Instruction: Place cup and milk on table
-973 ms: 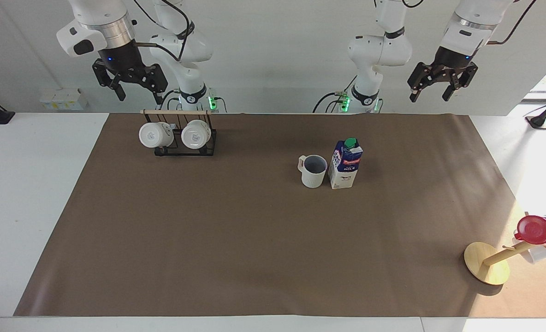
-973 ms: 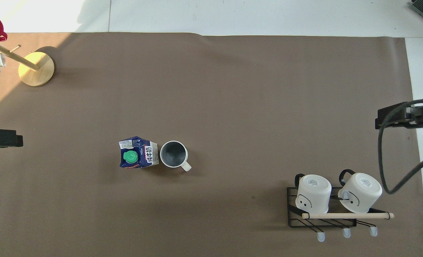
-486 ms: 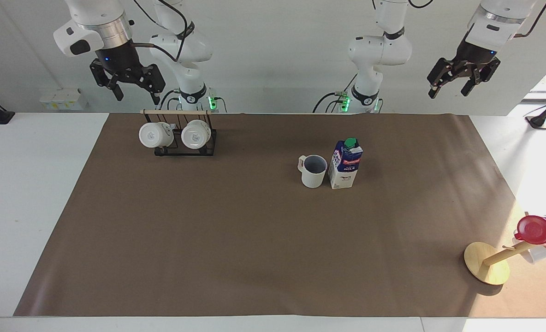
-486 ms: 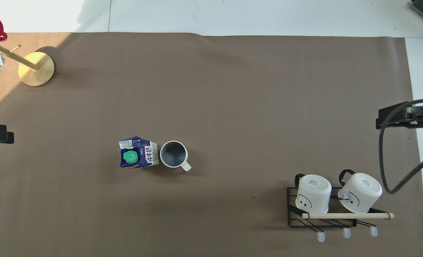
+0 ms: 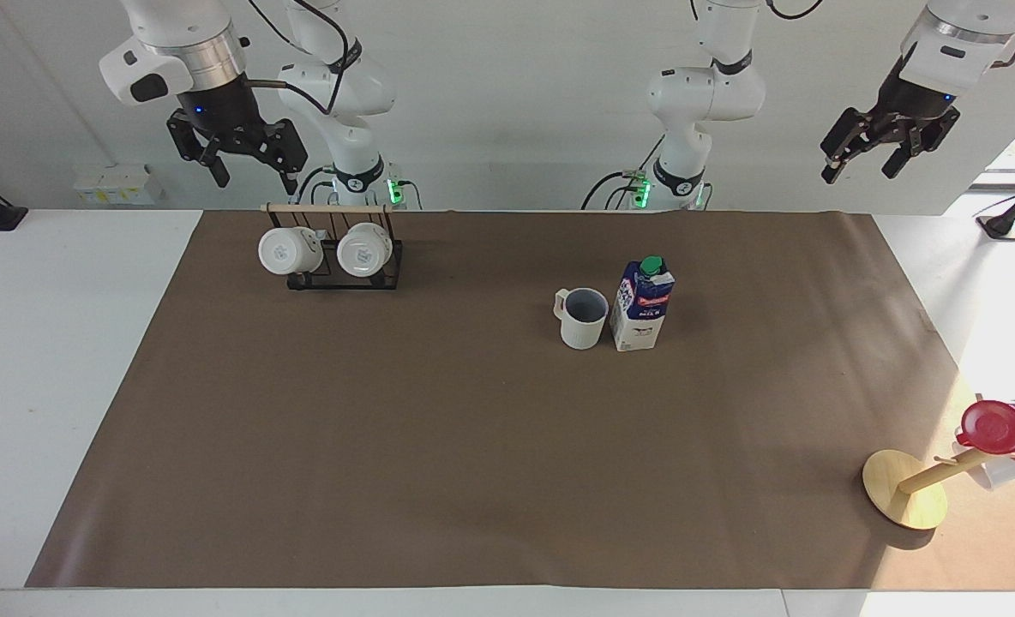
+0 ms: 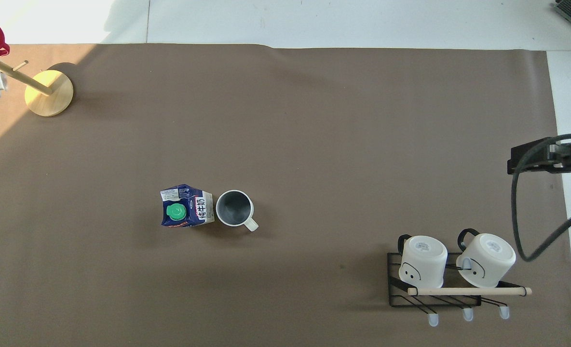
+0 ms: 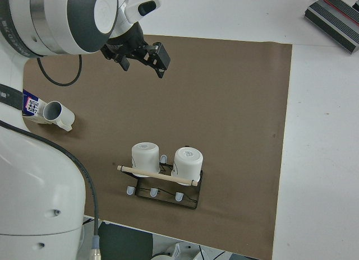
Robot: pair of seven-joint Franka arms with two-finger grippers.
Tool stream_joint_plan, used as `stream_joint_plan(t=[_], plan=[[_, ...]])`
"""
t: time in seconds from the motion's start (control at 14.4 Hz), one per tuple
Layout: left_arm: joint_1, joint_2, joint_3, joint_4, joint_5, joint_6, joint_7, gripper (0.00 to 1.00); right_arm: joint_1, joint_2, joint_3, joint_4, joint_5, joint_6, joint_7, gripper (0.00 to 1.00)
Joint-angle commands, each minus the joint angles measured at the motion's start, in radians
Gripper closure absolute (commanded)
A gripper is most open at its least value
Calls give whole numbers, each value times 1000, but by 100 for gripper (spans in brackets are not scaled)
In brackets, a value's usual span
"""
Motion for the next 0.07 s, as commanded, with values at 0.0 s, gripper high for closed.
stream_joint_plan(t=[0.0], plan=[[13,6,-13,24,-2,-30,37,0,-16,-12,4,-10,18,2,-14,0]])
